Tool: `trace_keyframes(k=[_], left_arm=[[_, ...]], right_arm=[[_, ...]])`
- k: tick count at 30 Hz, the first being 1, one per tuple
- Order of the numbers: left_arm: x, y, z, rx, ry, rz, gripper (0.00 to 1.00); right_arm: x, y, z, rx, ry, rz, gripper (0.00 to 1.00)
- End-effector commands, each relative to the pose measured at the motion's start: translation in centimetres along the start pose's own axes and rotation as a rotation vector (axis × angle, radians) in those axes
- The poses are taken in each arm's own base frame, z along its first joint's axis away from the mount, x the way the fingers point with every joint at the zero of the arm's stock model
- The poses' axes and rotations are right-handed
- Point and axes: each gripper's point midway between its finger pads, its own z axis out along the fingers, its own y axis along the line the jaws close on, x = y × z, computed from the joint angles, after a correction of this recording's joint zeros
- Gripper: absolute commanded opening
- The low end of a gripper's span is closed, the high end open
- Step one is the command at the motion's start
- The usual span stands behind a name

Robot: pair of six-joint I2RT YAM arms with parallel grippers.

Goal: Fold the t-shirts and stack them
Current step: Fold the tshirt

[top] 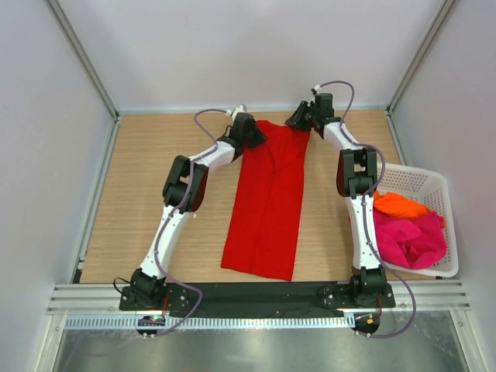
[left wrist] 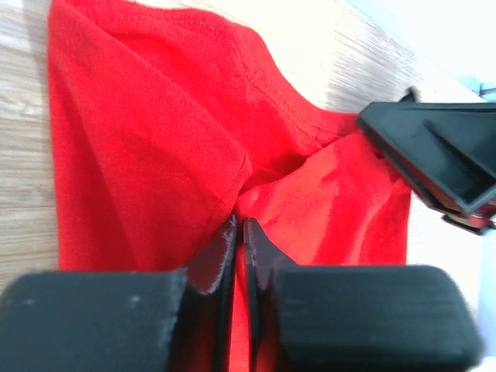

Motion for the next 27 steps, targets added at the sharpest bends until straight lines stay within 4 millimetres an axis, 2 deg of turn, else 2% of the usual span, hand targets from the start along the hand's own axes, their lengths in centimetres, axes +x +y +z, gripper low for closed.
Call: trace_keyframes(k=[1,3,4,6,7,9,10,13,14,15,16,17,18,19,20,21,23,27], left_arm=[[-4.0,-2.5,-1.6,0.036,-0.084,-0.001,0.14],[-4.2,-2.6,-2.1,0.029,-0.077,0.023,0.17],[-4.3,-2.6,-2.3,0.024,-0.075,0.031,0.21],[-5.0,-3.2,-3.2,0.023,-0.076,0.073,0.23],[-5.1,-3.1,-3.6,0.012,-0.070,0.092,0.23],[-6.0,-3.9,-4.6,0.016,-0.081,0.113,0.25],[-5.9,-3.7,-4.8,0.009,-0.066,0.121,0.25],[-7.1,-5.1,-6.4,0.035,-0.075,0.130,0.25],[-7.1,-5.3,-6.8,0.037,-0.066,0.130,0.25],[-7.6,-6.6,-7.9,0.072,-0.056,0.128,0.25],[-7.1,-6.5,-8.3,0.070,-0.037,0.116,0.25],[-6.7,-6.4,-8.9,0.076,-0.019,0.105,0.25],[-7.3,-7.6,-10.3,0.101,-0.024,0.096,0.24],[-6.2,-6.9,-10.6,0.091,0.008,0.088,0.24],[-5.5,-7.2,-11.5,0.108,0.051,0.086,0.24],[-5.7,-8.0,-12.8,0.124,0.059,0.094,0.24],[-3.5,-6.6,-14.4,0.098,0.160,0.123,0.24],[-0.8,-5.0,-18.4,0.056,0.295,0.171,0.24]], right_arm=[[-2.6,0.0,-1.0,0.033,-0.036,-0.011,0.34],[-3.6,-0.4,-2.1,0.071,-0.044,-0.008,0.42],[-4.8,0.2,-3.2,0.085,-0.062,-0.023,0.45],[-5.8,0.2,-4.9,0.126,-0.072,-0.040,0.48],[-7.3,1.4,-6.4,0.127,-0.098,-0.058,0.49],[-7.6,1.6,-7.7,0.164,-0.089,-0.081,0.51],[-8.4,2.5,-8.9,0.163,-0.100,-0.090,0.52],[-6.3,1.7,-10.6,0.220,-0.009,-0.069,0.52],[-6.2,2.5,-12.0,0.225,0.002,-0.054,0.53],[-5.5,2.7,-12.5,0.225,0.015,-0.033,0.52],[-2.7,1.3,-12.6,0.249,0.077,0.007,0.53],[-2.4,1.6,-13.2,0.247,0.074,0.026,0.52],[-2.3,2.6,-14.3,0.237,0.068,0.070,0.53],[-0.6,1.9,-14.7,0.252,0.104,0.099,0.53],[0.1,1.9,-15.1,0.260,0.119,0.126,0.52],[0.9,2.3,-15.7,0.261,0.141,0.167,0.52],[2.2,2.1,-16.5,0.283,0.190,0.195,0.52],[4.5,1.9,-16.7,0.279,0.265,0.253,0.49]])
